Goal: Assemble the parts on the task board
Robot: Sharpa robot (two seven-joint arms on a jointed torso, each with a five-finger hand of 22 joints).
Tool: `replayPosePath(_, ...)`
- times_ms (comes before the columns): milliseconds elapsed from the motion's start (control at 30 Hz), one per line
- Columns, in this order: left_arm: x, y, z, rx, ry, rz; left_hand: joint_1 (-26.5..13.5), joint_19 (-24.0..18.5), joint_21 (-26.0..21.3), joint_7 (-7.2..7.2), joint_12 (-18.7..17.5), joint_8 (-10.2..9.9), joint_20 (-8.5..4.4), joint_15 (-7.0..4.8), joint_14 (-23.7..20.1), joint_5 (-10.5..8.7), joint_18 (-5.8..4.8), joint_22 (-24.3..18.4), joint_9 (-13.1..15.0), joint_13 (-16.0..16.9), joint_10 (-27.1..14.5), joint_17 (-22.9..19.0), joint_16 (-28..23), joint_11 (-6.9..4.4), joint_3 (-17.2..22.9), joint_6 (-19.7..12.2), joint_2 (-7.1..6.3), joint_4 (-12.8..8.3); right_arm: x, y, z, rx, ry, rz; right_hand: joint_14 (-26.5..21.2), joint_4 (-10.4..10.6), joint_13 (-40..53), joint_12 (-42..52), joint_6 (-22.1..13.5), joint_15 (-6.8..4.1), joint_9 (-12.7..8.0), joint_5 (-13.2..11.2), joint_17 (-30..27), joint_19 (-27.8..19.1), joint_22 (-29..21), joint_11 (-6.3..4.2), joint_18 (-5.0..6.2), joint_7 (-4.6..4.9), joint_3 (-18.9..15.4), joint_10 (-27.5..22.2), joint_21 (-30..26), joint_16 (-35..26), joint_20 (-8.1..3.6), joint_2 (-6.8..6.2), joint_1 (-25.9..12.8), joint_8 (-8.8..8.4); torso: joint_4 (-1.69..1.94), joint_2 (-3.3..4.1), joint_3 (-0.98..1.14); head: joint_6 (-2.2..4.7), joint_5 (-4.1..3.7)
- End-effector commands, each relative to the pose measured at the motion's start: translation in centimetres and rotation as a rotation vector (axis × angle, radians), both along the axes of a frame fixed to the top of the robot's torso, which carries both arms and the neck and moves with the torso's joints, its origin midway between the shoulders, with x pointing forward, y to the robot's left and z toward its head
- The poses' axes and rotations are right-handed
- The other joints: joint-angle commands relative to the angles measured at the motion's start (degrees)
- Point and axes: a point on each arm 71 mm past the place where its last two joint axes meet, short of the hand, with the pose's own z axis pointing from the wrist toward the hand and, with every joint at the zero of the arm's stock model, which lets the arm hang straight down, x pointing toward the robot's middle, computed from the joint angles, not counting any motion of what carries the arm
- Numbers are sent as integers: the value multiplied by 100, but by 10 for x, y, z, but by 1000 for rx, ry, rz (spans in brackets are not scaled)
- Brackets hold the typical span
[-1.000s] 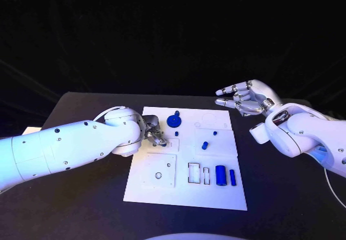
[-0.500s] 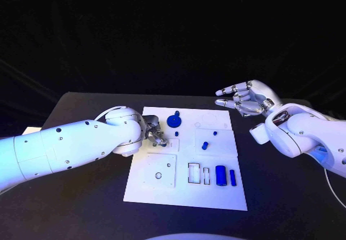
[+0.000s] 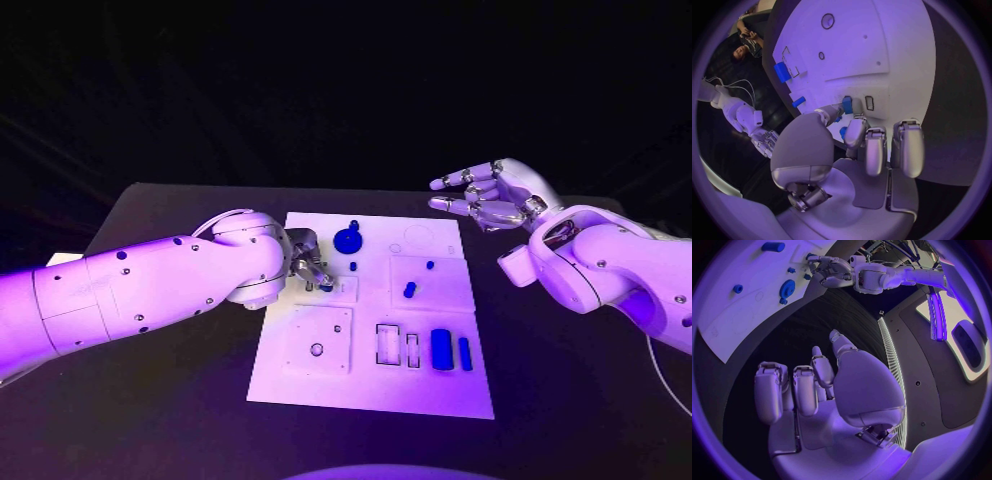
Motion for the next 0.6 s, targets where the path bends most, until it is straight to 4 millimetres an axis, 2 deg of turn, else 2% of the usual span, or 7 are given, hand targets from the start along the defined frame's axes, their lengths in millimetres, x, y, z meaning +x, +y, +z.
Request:
replayPosePath(33, -4, -1, -8, 31, 48, 3, -80, 204, 16, -32, 26, -23, -46, -50, 602, -12, -95, 767, 8, 10, 9, 1506, 17, -18, -65, 86, -18, 31, 0, 2, 0, 5, 2, 10, 392, 17, -16, -46, 47, 18, 3, -33, 561, -45, -21, -8, 12, 1, -23, -25, -43, -22, -6, 45, -13, 16, 6, 1, -3, -10, -7)
replayPosePath(200, -3, -1, -8, 27, 41, 13, -198, 219, 28, -50, 49, -17, -55, -59, 602, -8, -101, 793, 22, 28, 31, 1506, 17, -32, -172, 153, -15, 135, 0, 3, 0, 8, 3, 13, 392, 17, -16, -46, 47, 18, 3, -33, 561, -45, -21, -8, 12, 1, -23, -25, -43, -22, -6, 45, -13, 16, 15, 2, -1, -20, -14)
replayPosePath(600, -2, -2, -8, 23, 36, 23, -405, 251, 58, -83, 130, 21, -73, -78, 602, -1, -113, 851, 94, 101, 84, 1506, 17, -58, -391, 242, -44, 350, 1, 4, -1, 10, 5, 16, 391, 17, -18, -48, 38, 19, 0, -26, 558, -49, -31, -7, 14, 2, -25, -27, -49, -24, -6, 45, -13, 10, 6, 0, -5, -30, -7)
